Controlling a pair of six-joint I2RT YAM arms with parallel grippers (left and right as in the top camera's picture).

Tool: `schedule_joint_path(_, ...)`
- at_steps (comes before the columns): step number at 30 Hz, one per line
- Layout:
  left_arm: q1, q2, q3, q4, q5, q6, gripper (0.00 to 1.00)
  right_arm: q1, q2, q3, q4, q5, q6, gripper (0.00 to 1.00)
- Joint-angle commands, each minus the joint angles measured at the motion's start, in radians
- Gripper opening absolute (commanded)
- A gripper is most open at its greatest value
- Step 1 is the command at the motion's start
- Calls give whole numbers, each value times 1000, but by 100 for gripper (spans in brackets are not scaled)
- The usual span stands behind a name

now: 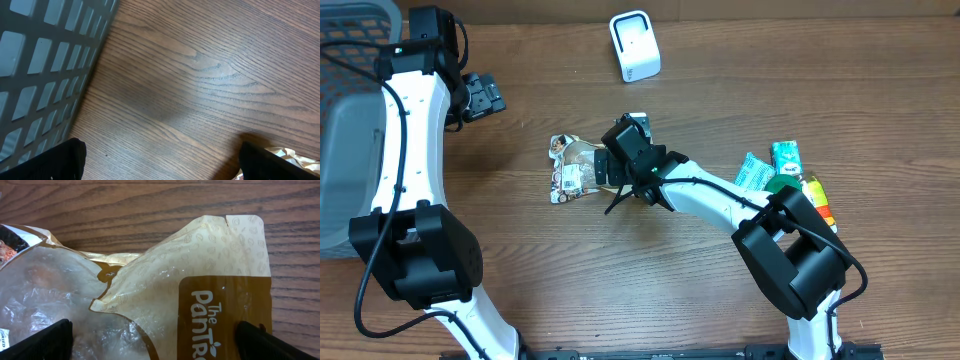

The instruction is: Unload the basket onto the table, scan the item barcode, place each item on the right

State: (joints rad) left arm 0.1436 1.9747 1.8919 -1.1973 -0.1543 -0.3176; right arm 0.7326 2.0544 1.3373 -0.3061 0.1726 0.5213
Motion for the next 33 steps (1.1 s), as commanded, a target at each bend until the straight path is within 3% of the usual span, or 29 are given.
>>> schedule_joint_path(1,-6,-17,7,1,-3,-4,100,-8,34,12,-10,-17,-5,100)
schedule_joint_path(11,-6,-17,7,1,-3,-4,99,-78,26,15,-179,-8,-52,100)
schedule_joint_path(18,-6,-17,7,1,-2,-4,100,-148,-112,164,-446,-43,-53,100)
schedule_joint_path(22,-6,-17,7,1,-3,-4,100,-143,-124,169,-419,-127,-56,100)
schedule_joint_path(33,-6,-17,7,1,-2,-4,100,-109,-27,167,-395,-62,-55,100)
